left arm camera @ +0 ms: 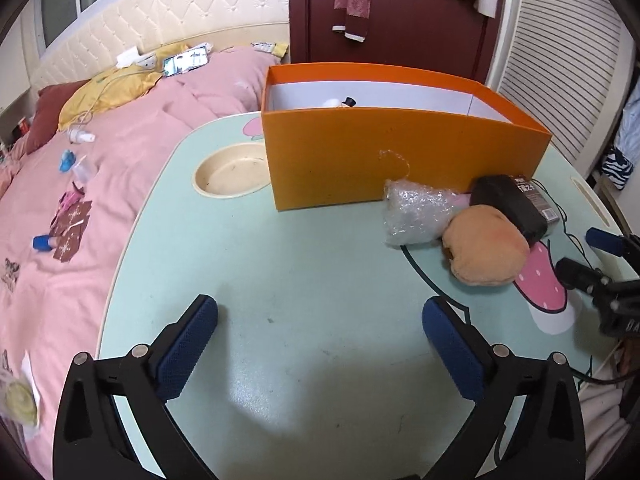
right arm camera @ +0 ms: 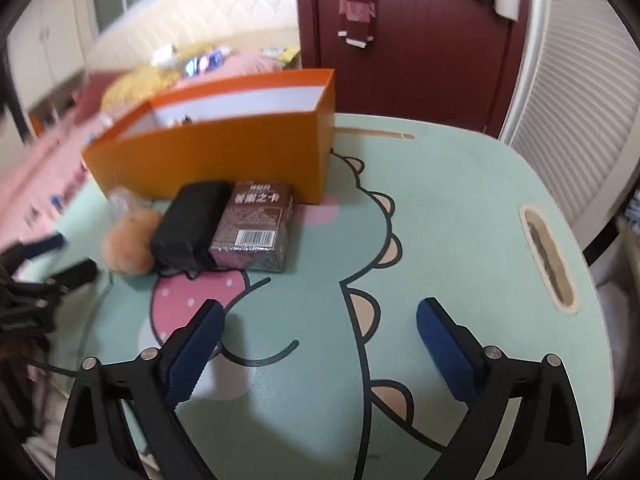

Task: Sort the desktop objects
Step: 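Withdraw both grippers from the box toward the remaining table items, then grasp the bubble wrap with the left gripper while the right gripper grasps the brown card box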

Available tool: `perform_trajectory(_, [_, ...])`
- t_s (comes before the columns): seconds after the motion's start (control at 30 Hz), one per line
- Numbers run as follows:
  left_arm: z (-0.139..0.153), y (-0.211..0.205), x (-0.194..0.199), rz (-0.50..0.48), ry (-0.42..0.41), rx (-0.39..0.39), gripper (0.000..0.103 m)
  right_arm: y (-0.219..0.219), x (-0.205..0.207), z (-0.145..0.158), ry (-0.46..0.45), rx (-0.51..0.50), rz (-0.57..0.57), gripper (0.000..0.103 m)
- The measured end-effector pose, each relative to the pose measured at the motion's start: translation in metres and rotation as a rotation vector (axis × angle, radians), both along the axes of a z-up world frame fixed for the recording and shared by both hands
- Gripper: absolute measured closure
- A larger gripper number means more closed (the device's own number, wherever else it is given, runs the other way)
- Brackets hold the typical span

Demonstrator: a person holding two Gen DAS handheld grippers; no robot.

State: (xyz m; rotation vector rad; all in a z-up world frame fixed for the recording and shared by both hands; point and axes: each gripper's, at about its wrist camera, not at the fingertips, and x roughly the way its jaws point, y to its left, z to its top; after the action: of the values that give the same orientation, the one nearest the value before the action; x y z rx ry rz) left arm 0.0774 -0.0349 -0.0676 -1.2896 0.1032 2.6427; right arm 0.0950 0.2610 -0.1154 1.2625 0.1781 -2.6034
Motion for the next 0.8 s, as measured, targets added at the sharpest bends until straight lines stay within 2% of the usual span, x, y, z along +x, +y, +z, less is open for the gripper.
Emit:
perform_trajectory(0.17, [-0.002, 0.001, -0.002, -0.003, -0.020, -0.004, 0.001, -0.001, 0.000, -0.004, 0.000, -0.005, 0.019, 0.003])
perform_trajectory(0.27, [-0.001, 0.001, -0.007, -0.024, -0.063, -0.012, 0.001, 0.009, 0.003, -0.015, 0.007, -0.012, 0.015, 0.003])
perform_trajectory(0.37, [0.002, 0.004, -0.012, -0.029, -0.094, 0.000, 0.001, 0.003, 0.000, -0.013, 0.004, -0.012, 0.013, 0.003])
perform_trajectory(0.53, [0.019, 0.013, -0.017, -0.031, -0.046, 0.042, 0.001, 0.007, 0.002, -0.008, 0.004, -0.014, 0.015, 0.002])
perform_trajectory(0.8, [0.028, 0.037, -0.048, -0.050, -0.007, 0.031, 0.001, 0.006, 0.004, 0.001, 0.003, -0.019, 0.016, 0.002])
